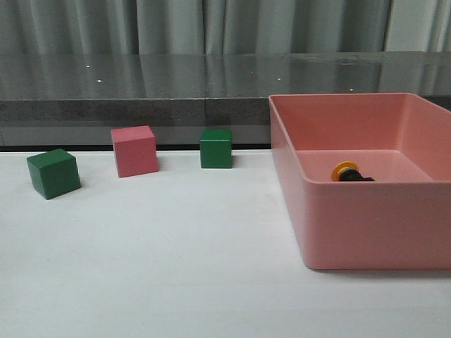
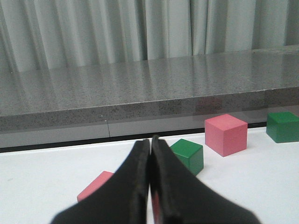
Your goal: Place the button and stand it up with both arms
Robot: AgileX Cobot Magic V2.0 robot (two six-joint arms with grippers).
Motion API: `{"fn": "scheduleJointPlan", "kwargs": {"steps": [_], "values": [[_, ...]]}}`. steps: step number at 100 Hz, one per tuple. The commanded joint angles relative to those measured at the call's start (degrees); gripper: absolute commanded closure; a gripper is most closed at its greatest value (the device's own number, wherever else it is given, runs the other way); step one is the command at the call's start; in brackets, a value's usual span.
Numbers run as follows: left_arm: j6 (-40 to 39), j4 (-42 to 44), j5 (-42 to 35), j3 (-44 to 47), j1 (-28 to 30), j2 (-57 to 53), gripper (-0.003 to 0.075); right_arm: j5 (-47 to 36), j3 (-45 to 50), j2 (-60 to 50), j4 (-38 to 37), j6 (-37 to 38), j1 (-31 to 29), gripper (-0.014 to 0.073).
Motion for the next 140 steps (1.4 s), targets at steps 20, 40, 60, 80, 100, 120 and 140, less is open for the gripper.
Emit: {"fn": "scheduleJointPlan", "kwargs": {"steps": [20, 40, 60, 80, 100, 120, 140], "values": [[-0.33, -0.61, -4.47, 2.59, -0.04, -1.75, 0.0740, 18.80, -24.82, 10.17, 0.38, 0.39, -0.29, 0.0670], [-0.33, -0.61, -4.47, 2.59, -0.04, -1.75, 0.0740, 33.79, -45.53, 32.05, 5.97, 0.39, -0.29, 0.0670], [-0.33, -0.61, -4.47, 2.59, -0.04, -1.75, 0.0740, 34.36, -57.98, 50.51, 12.53, -9.29, 1.32, 0.0670], [-0.33, -0.61, -4.47, 2.59, -0.04, -1.75, 0.0740, 36.48, -65.04, 67.43, 12.76, -11.98, 5.60, 0.0659], [-0.33, -0.61, -4.47, 2.59, -0.04, -1.75, 0.0740, 38.58, -68.50, 81.46, 12.76, -15.53, 9.87, 0.0355], [-0.33, -0.61, -4.47, 2.59, -0.04, -1.75, 0.0740, 34.94, -68.75, 89.57, 11.25, -16.15, 10.94, -0.0004], [-0.33, -0.61, -4.47, 2.59, -0.04, -1.75, 0.0740, 31.49, -68.75, 95.21, 9.60, -16.15, 10.94, -0.0003]]}}
